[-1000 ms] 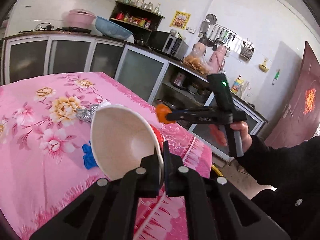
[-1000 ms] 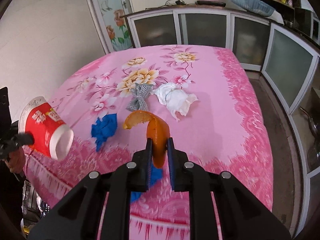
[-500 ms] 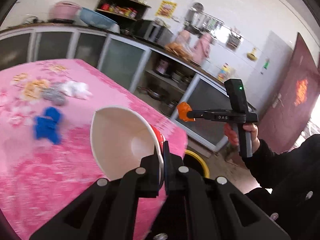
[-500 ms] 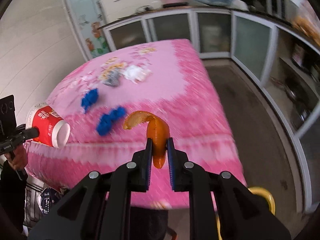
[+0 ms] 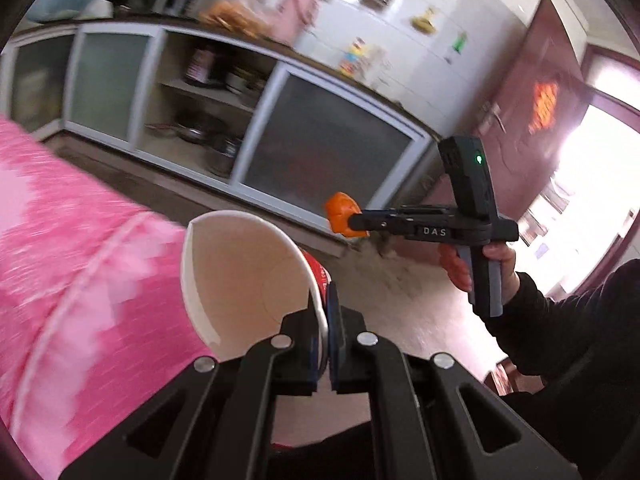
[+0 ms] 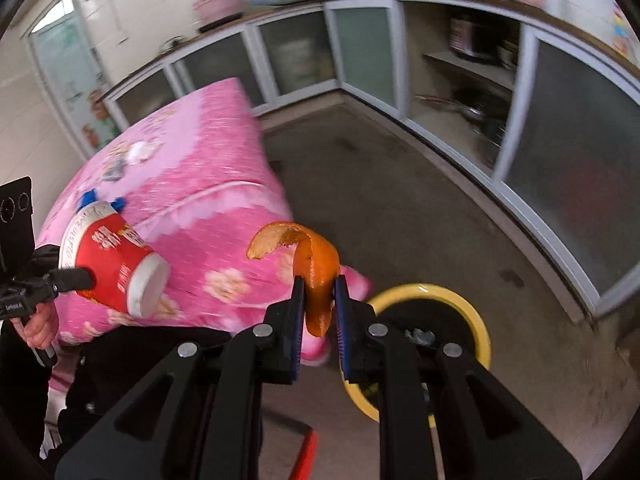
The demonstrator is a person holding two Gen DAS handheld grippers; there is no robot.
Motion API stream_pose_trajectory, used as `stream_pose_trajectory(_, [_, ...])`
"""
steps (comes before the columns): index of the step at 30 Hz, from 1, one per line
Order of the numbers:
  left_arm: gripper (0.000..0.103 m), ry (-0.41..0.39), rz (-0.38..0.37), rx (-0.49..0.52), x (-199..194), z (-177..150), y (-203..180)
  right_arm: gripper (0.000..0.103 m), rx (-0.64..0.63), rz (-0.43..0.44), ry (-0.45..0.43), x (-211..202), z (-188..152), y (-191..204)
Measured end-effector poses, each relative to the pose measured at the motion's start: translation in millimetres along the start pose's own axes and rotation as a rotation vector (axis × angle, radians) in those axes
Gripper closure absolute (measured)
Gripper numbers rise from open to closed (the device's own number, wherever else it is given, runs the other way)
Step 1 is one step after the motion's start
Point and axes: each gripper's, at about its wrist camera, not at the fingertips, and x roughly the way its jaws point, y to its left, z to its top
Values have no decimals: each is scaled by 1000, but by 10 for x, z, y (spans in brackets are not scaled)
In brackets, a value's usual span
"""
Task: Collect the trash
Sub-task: 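Carry red cup and orange peel over the yellow bin and open both tools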
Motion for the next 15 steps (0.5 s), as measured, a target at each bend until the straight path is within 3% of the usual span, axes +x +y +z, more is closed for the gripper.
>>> stream_pose_trajectory(5, [100,106,-59,49,802,148,-195,89,76,-70,24,38,-203,-542])
stream_pose_trajectory(15, [100,238,-95,64,1823,200,-278,89,187,-112,126,401,-511,-1209])
